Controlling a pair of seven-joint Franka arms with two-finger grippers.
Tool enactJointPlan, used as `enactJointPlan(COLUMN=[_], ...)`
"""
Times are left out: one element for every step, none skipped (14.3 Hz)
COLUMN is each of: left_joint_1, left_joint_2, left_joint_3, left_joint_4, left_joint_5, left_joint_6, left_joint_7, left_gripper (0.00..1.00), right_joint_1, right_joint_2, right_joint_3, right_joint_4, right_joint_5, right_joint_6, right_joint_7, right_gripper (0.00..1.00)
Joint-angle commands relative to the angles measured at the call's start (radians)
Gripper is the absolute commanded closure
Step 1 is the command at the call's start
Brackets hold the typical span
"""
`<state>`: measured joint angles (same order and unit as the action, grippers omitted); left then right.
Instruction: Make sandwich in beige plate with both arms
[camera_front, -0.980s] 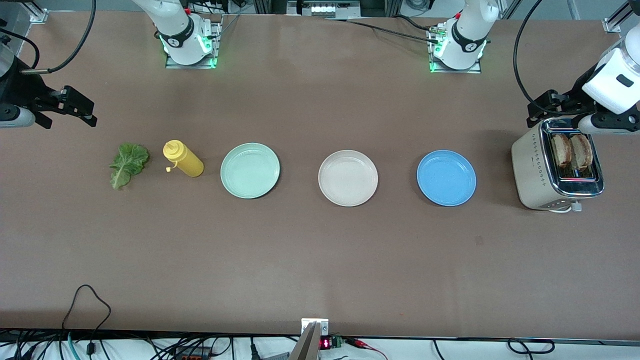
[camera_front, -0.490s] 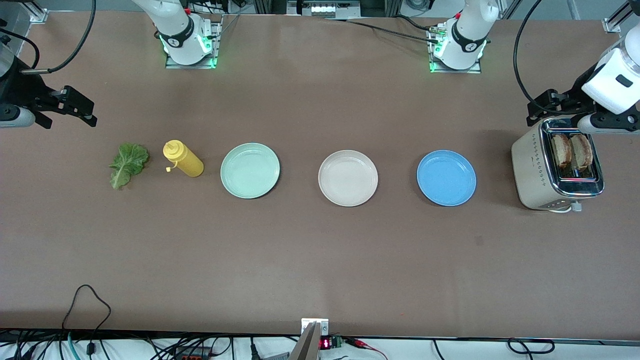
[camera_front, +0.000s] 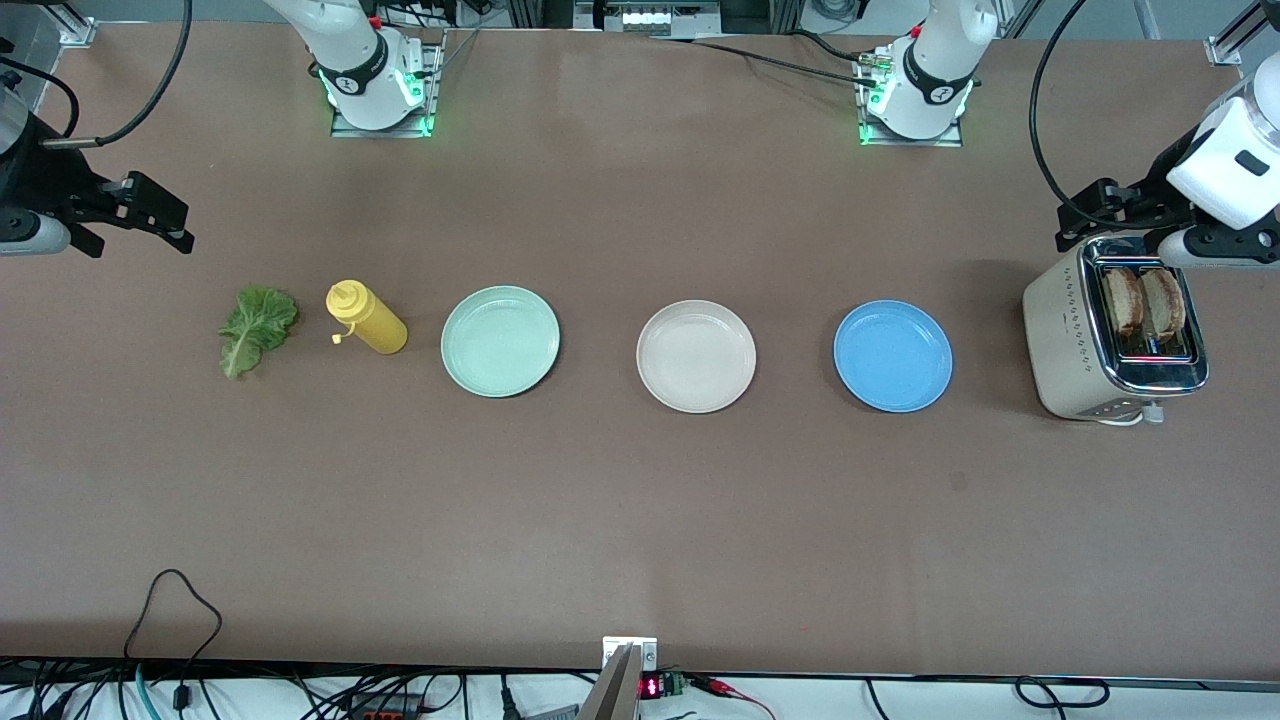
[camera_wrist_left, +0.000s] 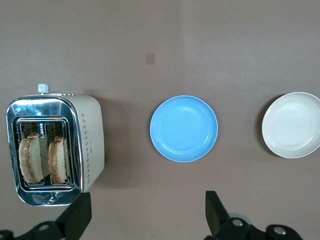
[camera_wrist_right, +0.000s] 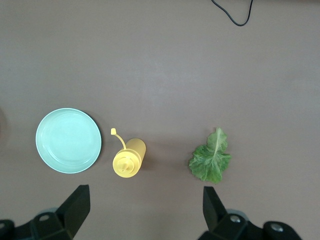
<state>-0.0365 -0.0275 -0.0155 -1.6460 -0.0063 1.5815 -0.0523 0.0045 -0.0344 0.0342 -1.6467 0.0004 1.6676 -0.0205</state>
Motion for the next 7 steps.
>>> enactJointPlan(left_joint_1=[0.0, -0.006, -0.006, -0.003, -0.003, -0.002, -0.002], left_joint_2=[0.018, 0.04, 0.057, 0.061, 0.073, 0.084, 0.098], left_joint_3=[0.005, 0.005, 0.005, 0.005, 0.005, 0.005, 0.005], left_joint_4=[0.015, 0.015, 0.018, 0.028, 0.031, 0.038, 0.054], left_joint_5=[-0.006, -0.006, -0.007, -0.012, -0.012, -0.014, -0.008], left_joint_6=[-0.037, -0.047, -0.051, -0.052, -0.054, -0.054, -0.058], left_joint_7=[0.015, 0.017, 0.017, 0.019, 0.012, 0.012, 0.011], left_gripper=[0.0, 0.0, 0.0, 0.0, 0.0, 0.0, 0.0], right_joint_1=[0.002, 0.002, 0.002, 0.003, 0.003, 0.003, 0.003], right_joint_2=[-0.013, -0.013, -0.013, -0.013, -0.013, -0.013, -0.013], right_joint_3=[0.0, 0.0, 0.0, 0.001, 0.001, 0.001, 0.001], right_joint_4=[-0.005, -0.005, -0.005, -0.005, -0.005, -0.005, -0.005], right_joint_5=[-0.01, -0.01, -0.01, -0.01, -0.01, -0.01, -0.01], right_joint_6=[-0.003, -0.003, -0.003, -0.003, -0.003, 0.0, 0.0], right_joint_7=[-0.003, -0.003, -0.003, -0.003, -0.003, -0.003, -0.003], right_gripper=[0.0, 0.0, 0.0, 0.0, 0.0, 0.0, 0.0])
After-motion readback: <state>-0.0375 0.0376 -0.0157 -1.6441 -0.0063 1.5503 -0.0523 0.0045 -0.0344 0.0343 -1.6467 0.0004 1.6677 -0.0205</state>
